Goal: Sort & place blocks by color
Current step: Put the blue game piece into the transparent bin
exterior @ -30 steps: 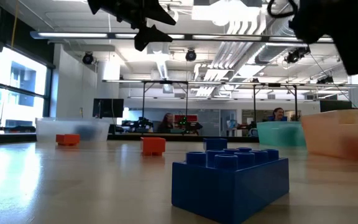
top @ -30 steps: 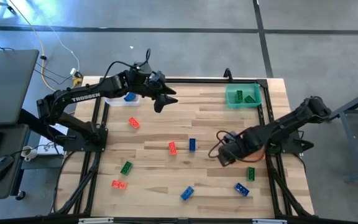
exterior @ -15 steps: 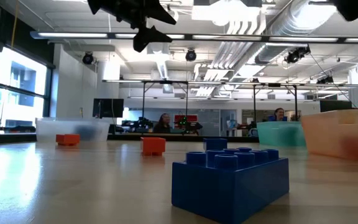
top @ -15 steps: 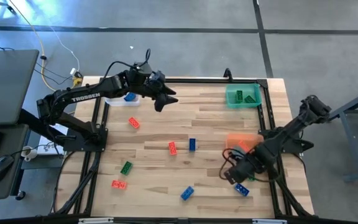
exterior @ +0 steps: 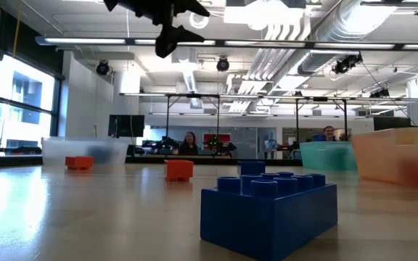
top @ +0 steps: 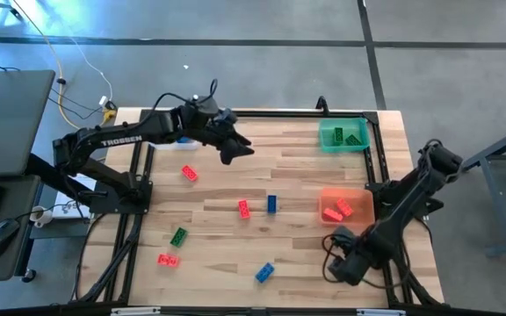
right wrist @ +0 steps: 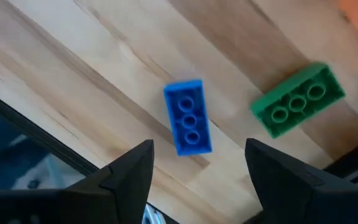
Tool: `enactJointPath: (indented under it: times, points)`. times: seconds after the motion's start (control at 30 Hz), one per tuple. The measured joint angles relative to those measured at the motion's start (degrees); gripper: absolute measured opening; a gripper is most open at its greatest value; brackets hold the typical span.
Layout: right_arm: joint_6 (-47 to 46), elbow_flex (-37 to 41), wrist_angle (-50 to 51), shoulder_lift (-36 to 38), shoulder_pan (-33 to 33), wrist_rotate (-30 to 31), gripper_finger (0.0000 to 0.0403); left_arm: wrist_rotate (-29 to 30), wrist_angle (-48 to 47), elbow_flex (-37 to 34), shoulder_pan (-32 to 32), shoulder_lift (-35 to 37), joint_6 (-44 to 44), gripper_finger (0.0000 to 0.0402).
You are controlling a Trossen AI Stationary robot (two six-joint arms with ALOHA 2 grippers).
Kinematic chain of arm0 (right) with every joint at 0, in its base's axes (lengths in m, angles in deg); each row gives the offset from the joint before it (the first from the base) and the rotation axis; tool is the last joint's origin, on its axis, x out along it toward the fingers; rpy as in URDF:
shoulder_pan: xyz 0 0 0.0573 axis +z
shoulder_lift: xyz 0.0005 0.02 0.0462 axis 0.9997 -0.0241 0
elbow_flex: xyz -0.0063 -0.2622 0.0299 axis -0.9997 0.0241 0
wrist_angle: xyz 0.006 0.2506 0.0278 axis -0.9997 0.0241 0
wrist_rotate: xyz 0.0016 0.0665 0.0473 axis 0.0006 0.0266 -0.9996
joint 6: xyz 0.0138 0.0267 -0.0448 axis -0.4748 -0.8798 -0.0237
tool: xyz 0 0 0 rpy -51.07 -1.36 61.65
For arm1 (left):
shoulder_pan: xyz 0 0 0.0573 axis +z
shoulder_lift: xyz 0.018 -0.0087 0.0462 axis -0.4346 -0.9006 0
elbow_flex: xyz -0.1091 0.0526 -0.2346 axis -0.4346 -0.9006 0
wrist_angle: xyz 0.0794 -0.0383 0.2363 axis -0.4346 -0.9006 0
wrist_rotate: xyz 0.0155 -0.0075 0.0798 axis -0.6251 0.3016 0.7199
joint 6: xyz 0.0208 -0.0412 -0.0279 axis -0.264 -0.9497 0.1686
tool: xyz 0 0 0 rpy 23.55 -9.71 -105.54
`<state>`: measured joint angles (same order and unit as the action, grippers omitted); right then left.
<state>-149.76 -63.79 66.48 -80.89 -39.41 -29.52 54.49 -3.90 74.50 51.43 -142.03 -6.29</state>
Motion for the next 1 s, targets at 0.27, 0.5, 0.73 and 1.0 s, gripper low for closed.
enactJointPath:
  times: [0.27,0.5,0.73,1.0]
  points:
    - [0.58,0.00,-2.91,-4.61,1.59,-2.18,0.0240,-0.02,-0.09,0.02,-3.78,0.00,-1.78,0.0234]
    - [1.94,0.00,-5.47,-9.52,1.58,-3.35,0.0240,0.00,-0.11,0.00,-5.98,0.00,-3.14,0.0234]
    - [4.56,0.00,-4.80,-13.31,1.58,-7.57,0.0240,0.27,-0.09,0.00,-7.72,0.00,-3.14,0.0234]
    - [5.58,0.00,-6.28,-16.02,1.58,-7.53,0.0240,4.15,-0.07,0.01,-8.88,0.00,-3.14,0.0234]
